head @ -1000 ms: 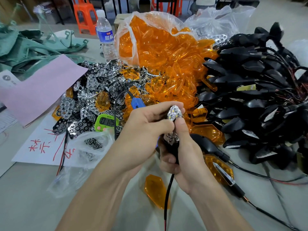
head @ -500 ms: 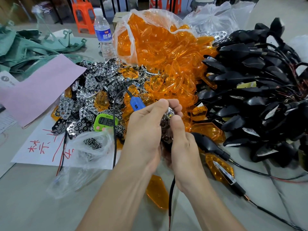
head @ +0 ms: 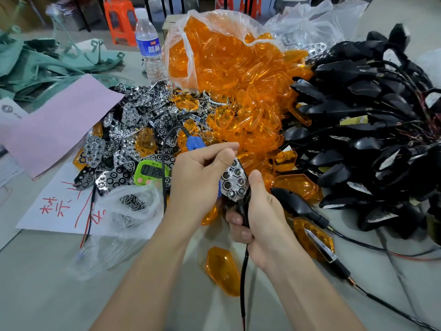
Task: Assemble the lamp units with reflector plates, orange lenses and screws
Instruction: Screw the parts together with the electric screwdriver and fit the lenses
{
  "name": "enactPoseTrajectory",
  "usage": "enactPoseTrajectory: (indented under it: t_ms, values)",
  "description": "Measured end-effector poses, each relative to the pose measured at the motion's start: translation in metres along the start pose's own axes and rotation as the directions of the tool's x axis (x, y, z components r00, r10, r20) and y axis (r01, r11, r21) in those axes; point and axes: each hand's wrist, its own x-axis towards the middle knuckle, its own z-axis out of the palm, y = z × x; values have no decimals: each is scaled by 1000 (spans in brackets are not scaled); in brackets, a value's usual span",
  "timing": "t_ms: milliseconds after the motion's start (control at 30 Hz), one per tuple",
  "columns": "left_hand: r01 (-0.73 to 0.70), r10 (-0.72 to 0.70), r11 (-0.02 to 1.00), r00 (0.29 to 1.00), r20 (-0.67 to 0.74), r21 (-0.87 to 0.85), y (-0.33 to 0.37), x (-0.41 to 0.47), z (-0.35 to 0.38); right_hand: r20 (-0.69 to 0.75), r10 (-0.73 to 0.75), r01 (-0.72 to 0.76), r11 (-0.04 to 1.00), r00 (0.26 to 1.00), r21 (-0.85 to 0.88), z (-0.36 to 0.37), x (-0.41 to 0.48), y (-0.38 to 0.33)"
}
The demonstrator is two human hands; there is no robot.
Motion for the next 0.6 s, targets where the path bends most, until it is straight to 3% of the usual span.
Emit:
enactPoseTrajectory:
  t_ms: [100, 167, 433, 600]
  values:
    - [-120, 113, 940, 993, 41, 320, 2, 5, -12, -11, 18, -18, 1000, 1000, 7, -3, 2, 2]
    - [-152, 145, 897, 988, 49, 415, 6, 6, -18, -15, 22, -22, 1000, 1000, 20, -4, 4, 4]
    - [-96, 69, 982, 984, 165, 163, 19, 23, -38, -31, 26, -26, 1000, 999, 2, -4, 7, 4]
    - [-99, 67, 987, 969, 236, 125, 20, 23, -32, -18, 2, -2, 1000, 1000, -7, -1, 6, 1]
